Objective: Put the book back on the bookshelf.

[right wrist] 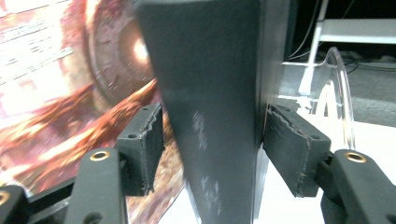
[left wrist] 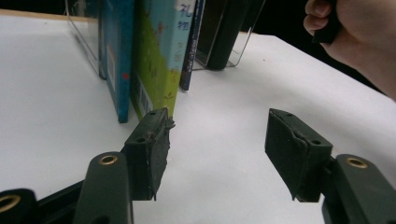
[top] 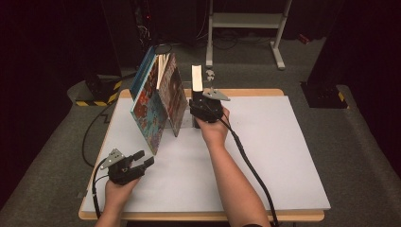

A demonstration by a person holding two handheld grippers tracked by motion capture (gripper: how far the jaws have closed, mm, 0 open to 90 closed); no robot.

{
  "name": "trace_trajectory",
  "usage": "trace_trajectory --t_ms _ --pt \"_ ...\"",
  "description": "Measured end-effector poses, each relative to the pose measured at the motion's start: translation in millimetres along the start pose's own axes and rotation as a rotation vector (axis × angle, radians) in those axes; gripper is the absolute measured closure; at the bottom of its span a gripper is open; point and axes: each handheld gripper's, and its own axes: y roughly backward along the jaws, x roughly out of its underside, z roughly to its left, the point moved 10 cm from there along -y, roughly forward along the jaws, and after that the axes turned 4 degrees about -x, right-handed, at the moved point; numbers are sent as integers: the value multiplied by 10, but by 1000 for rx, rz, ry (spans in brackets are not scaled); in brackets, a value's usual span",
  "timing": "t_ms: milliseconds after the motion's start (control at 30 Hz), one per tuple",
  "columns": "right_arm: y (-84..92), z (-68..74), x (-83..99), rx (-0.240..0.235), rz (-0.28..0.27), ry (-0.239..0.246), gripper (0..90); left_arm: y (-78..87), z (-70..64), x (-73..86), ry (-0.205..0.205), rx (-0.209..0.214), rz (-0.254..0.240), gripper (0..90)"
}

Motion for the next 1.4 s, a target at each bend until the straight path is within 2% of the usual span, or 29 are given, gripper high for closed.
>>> trace_trajectory --t_ms 33,67,167,200,233,267,300,333,367,433,467,500,567,600,667,700,733,767,800,833,867,900,933,967,1033,1100,1133,1233,1400 --pt "0 0 0 0 0 0 354 0 0 0 0 0 0 392" --pt "102 18 45 -8 -3 13 341 -13 -24 10 -20 0 12 386" --pt "276 15 166 -23 3 30 326 -26 -46 23 -33 0 21 365" --pt "276 15 166 -23 3 30 326 -32 -54 32 -41 -1 28 355" --pt "396 -19 281 -33 15 36 330 -41 -66 40 -46 -3 33 341" --pt "396 -19 281 -33 15 36 330 -51 -71 46 -53 -7 38 341" --pt "512 -69 420 -34 31 43 336 -61 -76 54 -60 -18 45 317" --pt "512 -69 420 -34 31 43 336 -61 -76 54 -60 -18 45 309" --pt "634 -137 565 -30 47 56 338 -63 -78 56 -60 -22 46 302" --pt "765 -227 711 -23 64 54 337 -62 -76 63 -62 -25 50 293" --pt "765 -227 711 -23 64 54 337 -62 -76 63 -62 -25 50 290" --pt "908 -338 863 -9 88 50 328 -52 -48 64 -62 -28 53 283" --pt "1072 -454 1009 13 103 52 324 -30 -2 55 -66 -38 48 267" --pt "1072 -454 1009 13 103 52 324 -30 -2 55 -66 -38 48 252" --pt "1250 -575 1154 45 123 66 314 -5 52 51 -61 -50 48 249" --pt "1449 -703 1282 78 134 76 300 21 111 49 -52 -65 55 248" --pt "1449 -703 1282 78 134 76 300 21 111 49 -52 -65 55 237" --pt "1664 -836 1390 117 140 86 284 35 138 51 -50 -77 63 224" --pt "1664 -836 1390 117 140 86 284 51 162 52 -54 -86 68 224" --pt "1896 -978 1479 178 135 104 280 82 212 53 -57 -108 72 210" --pt "2013 -1040 1524 205 120 104 281 94 239 56 -55 -118 76 206" --pt "2013 -1040 1524 205 120 104 281 94 239 56 -55 -118 76 202" --pt "2117 -1096 1570 222 106 87 275 101 264 57 -52 -130 77 202" --pt "2233 -1169 1603 216 98 26 247 101 298 59 -50 -146 81 194" --pt "2265 -1226 1571 236 91 36 238 93 300 62 -50 -150 82 190" --pt "2255 -1241 1571 232 94 25 229 75 287 86 -57 -156 95 188" --pt "2212 -1249 1605 220 114 19 224 62 273 107 -70 -162 106 187" --pt "2167 -1237 1641 209 132 31 225 62 262 114 -75 -164 107 187" --pt "2137 -1234 1655 203 144 13 207 88 299 126 -74 -171 112 181"
